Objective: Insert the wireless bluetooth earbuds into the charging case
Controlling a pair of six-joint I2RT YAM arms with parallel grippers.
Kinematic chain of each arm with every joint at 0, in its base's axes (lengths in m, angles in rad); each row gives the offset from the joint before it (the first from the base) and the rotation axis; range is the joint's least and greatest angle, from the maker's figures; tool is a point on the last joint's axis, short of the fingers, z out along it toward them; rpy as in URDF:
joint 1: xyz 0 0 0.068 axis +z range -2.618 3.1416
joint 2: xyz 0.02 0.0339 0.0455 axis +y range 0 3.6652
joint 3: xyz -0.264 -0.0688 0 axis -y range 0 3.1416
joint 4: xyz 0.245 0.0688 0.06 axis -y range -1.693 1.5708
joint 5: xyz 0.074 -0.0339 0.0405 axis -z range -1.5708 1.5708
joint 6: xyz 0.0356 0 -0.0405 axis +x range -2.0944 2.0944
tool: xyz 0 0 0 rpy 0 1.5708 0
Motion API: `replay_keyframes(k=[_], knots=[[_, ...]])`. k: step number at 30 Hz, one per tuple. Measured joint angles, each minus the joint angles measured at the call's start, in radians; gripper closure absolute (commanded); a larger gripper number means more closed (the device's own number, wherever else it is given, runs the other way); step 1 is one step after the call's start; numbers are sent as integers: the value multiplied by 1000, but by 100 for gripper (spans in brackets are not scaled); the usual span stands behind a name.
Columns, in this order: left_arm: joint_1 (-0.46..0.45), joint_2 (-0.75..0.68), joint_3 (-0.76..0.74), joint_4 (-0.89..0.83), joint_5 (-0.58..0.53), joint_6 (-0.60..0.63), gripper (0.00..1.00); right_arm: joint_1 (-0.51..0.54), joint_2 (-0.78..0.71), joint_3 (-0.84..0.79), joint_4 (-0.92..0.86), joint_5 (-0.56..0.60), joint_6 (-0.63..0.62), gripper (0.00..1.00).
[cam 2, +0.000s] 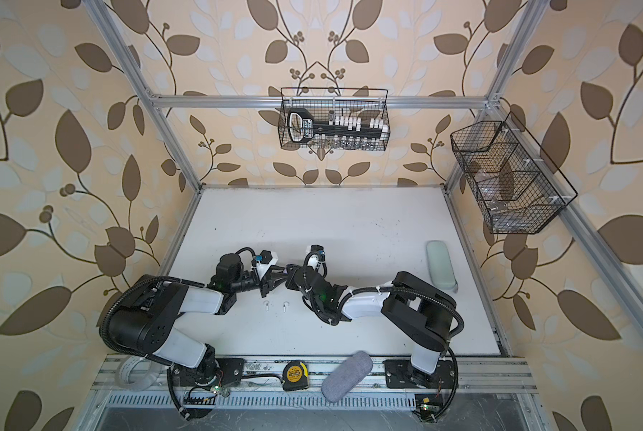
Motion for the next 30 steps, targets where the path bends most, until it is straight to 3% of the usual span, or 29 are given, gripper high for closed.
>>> replay_keyframes(k=[30], knots=[[6,0,0,-11,3,18,100,-21,0,0,11,-74,-3,74]])
